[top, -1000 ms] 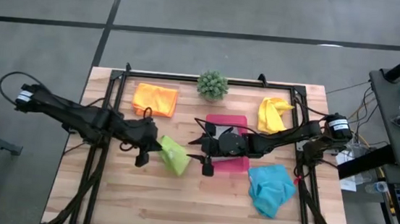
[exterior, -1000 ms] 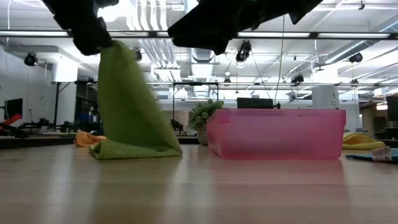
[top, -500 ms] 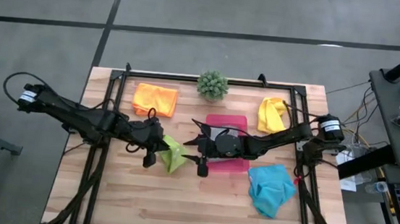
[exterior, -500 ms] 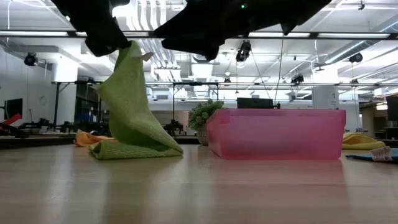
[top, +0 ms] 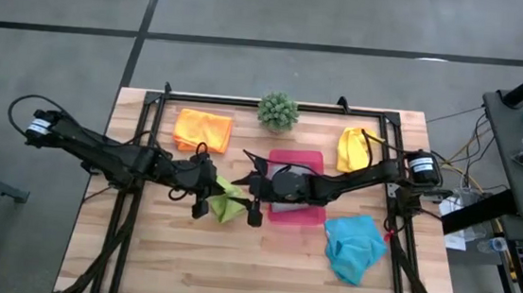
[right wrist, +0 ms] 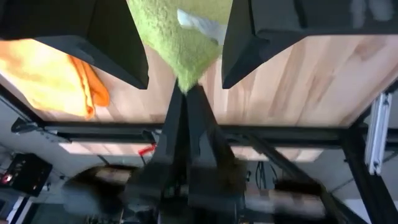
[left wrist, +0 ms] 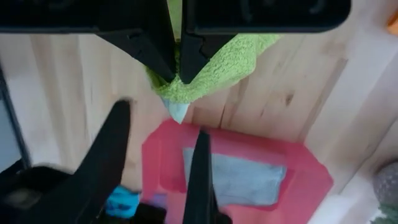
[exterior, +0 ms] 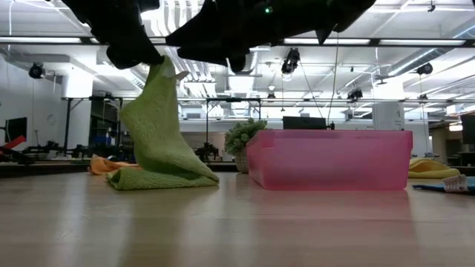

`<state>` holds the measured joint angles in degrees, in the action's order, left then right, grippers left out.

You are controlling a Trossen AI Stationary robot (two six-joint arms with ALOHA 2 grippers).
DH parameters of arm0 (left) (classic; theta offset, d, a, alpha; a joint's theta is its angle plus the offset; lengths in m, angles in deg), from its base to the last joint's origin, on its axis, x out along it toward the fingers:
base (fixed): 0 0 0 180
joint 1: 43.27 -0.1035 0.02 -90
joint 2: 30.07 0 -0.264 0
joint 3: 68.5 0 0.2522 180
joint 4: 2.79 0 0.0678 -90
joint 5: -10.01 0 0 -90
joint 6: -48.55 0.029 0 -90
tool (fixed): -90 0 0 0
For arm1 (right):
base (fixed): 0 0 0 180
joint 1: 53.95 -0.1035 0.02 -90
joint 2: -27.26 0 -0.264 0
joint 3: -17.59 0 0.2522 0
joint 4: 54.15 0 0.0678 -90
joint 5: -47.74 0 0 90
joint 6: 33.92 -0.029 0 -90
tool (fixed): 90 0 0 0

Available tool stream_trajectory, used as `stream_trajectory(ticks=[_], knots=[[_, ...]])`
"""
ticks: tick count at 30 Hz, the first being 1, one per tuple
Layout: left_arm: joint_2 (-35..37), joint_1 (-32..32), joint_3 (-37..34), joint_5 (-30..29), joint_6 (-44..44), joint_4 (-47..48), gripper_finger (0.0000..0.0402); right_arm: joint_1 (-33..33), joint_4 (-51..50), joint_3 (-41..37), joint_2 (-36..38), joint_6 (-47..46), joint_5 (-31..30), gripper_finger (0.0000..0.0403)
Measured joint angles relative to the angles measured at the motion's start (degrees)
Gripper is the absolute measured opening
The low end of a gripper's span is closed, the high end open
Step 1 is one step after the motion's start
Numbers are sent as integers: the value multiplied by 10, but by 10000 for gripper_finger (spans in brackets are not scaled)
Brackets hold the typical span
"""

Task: Fold microfiber towels
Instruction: Fold the green towel

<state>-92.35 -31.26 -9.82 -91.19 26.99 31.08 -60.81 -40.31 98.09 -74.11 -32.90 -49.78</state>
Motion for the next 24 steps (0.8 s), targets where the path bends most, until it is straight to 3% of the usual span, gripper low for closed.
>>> stream_trajectory(ticks=[8, 18, 24], knots=[[4, 0, 1, -10, 30, -31, 0, 1, -14, 15, -23, 0, 0, 179], [4, 0, 0, -9, 40, -19, 5, 0, -47, 15, -22, 0, 0, 56], [6, 0, 0, -8, 67, -12, 60, 0, -51, 14, -22, 3, 2, 13]])
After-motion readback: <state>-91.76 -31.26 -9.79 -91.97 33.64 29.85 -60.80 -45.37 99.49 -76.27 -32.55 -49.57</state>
